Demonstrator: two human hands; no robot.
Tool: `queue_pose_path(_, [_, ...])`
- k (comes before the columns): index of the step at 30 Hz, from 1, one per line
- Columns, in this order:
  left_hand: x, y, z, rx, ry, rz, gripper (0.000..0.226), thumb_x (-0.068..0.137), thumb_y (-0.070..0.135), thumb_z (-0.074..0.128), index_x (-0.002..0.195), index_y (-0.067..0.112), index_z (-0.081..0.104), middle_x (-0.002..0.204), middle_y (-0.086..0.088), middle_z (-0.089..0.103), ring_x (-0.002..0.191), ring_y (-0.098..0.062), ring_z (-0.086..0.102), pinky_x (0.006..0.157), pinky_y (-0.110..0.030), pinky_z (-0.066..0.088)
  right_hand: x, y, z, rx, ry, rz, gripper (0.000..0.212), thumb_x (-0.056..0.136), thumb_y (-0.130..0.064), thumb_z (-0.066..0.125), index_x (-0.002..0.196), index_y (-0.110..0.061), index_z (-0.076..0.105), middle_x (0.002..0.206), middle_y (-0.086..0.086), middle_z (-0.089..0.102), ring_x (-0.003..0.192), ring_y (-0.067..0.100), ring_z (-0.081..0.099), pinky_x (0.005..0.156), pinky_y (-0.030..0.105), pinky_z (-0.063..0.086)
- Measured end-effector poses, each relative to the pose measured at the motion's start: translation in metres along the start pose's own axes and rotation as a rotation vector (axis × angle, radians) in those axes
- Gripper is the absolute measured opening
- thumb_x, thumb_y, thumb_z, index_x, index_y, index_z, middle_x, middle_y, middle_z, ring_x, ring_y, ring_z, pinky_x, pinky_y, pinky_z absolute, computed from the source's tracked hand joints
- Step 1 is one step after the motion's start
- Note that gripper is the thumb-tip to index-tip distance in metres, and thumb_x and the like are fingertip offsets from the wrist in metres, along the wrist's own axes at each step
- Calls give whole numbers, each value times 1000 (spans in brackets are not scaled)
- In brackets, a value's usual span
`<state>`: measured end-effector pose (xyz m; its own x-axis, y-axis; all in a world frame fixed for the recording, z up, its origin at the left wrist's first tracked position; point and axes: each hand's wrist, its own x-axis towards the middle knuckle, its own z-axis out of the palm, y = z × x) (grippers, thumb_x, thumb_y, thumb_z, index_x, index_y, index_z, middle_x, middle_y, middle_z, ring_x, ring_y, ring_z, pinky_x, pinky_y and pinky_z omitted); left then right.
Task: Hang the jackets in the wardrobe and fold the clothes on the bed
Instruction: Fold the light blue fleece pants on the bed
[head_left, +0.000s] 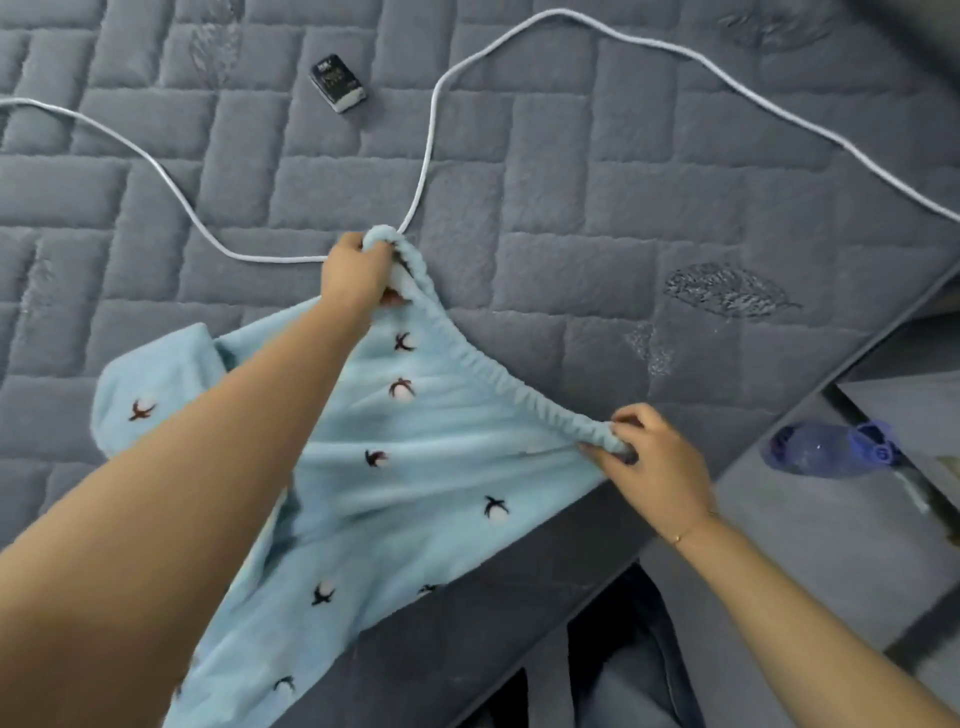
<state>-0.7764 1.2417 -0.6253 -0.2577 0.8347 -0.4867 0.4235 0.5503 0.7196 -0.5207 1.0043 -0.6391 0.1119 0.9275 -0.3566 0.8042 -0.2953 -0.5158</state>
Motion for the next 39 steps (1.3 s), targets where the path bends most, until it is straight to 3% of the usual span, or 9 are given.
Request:
queue_pose_path(5, [2, 91, 42, -136, 10, 86, 6, 94, 19, 50, 88, 18, 52, 111, -17, 64, 102, -31, 65, 83, -47, 58, 49, 33, -64, 81, -19, 77, 24, 88, -31, 70, 77, -10, 70, 79, -1, 60, 73, 22, 62, 55, 31, 37])
queue_pose_path(11, [32, 194, 154, -229, -1, 67, 5, 95, 22, 52, 92, 21, 56, 88, -1, 63, 85, -19, 65, 78, -37, 59, 137, 108, -166, 276, 94, 110, 27, 81, -13, 75, 68, -5, 53, 76, 6, 59, 65, 17, 53, 51, 24, 34])
queue_pose_path(16, [51, 255, 260, -226, -11, 62, 7, 97, 19, 53, 99, 13, 53, 80, -2, 58, 71, -15, 58, 54, -20, 47, 201, 175, -240, 415, 173, 212, 20, 79, -7, 75, 83, -6, 55, 80, 0, 60, 73, 15, 56, 58, 22, 43])
queue_pose_path(21, [79, 291, 330, -223, -58, 62, 2, 97, 20, 54, 96, 19, 53, 92, -4, 60, 90, -21, 60, 82, -33, 55, 256, 233, -283, 509, 283, 292, 22, 80, -5, 73, 85, -11, 53, 79, -10, 57, 71, 4, 53, 58, 21, 41])
queue_pose_path(25, [91, 278, 370, -79, -203, 71, 33, 99, 20, 54, 131, 13, 54, 114, -5, 58, 98, -16, 51, 88, -29, 43, 280, 265, -283, 443, 233, 307, 20, 82, -2, 67, 96, -11, 56, 97, 1, 61, 89, 19, 58, 71, 29, 46])
queue_pose_path(29, [63, 245, 384, 94, -202, 158, 41, 99, 15, 52, 140, 19, 48, 134, -4, 57, 111, -17, 56, 101, -26, 41, 275, 264, -264, 316, 195, 318, 40, 84, 2, 58, 124, -4, 53, 129, 15, 51, 115, 30, 52, 90, 34, 44])
queue_pose_path(33, [15, 216, 352, 37, -201, 209, 38, 97, 17, 56, 135, 21, 54, 123, 5, 55, 111, -14, 55, 99, -32, 46, 239, 237, -253, 76, 200, 198, 67, 87, -4, 63, 147, -4, 33, 158, 17, 20, 144, 32, 21, 117, 39, 25])
queue_pose_path(36, [-27, 180, 300, 140, -110, 350, 28, 95, 16, 57, 122, 22, 62, 123, 8, 55, 113, -11, 53, 94, -20, 40, 204, 204, -241, 39, 116, 14, 61, 88, -4, 62, 145, -4, 39, 158, 14, 22, 145, 29, 22, 117, 40, 28])
queue_pose_path(39, [-64, 140, 241, 233, -9, 395, 26, 93, 12, 60, 117, 20, 65, 121, 8, 56, 109, -13, 53, 94, -27, 44, 166, 169, -215, 25, -56, -110, 57, 93, -12, 57, 147, -9, 37, 160, 8, 18, 147, 24, 17, 119, 35, 21])
